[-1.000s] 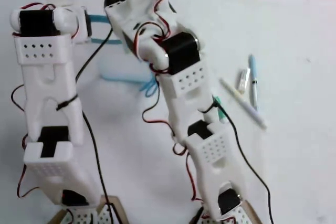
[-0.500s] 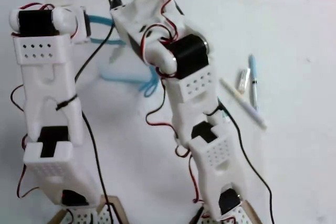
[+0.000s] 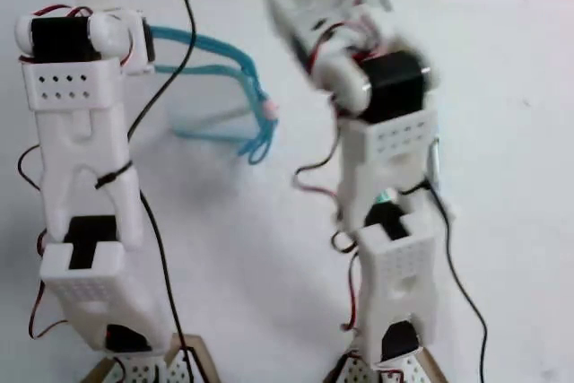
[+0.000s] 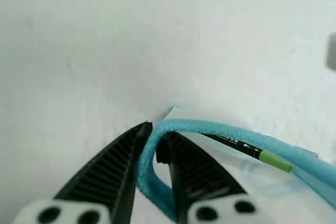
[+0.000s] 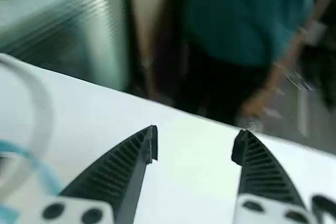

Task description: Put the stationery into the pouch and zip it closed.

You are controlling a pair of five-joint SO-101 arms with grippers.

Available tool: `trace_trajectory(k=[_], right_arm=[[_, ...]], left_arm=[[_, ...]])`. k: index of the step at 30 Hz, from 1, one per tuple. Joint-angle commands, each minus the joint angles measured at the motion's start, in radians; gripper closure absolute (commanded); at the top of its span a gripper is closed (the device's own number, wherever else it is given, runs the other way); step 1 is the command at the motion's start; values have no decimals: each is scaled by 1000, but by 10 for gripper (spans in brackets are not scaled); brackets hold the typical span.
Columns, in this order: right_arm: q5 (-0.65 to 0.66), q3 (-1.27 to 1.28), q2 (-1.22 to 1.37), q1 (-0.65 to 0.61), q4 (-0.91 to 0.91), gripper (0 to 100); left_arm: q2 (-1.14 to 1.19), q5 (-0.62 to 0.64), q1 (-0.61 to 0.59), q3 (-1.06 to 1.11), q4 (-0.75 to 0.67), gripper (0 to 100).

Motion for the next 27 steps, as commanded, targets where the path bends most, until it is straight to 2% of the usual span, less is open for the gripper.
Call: trace_trajectory(k=[1, 6, 14, 20, 27], right_arm=[[6, 149, 45, 202, 61, 762], [41, 374, 162, 367, 73, 762], [272, 431, 334, 453, 36, 762], [359, 433, 460, 510, -145, 762], [373, 431, 642, 496, -363, 762]], left_arm=[[2, 14, 8, 1, -2, 978], [6, 14, -17, -39, 11, 978], [9, 14, -18, -41, 15, 978], [9, 15, -17, -41, 17, 978], [9, 17, 5, -38, 20, 978]])
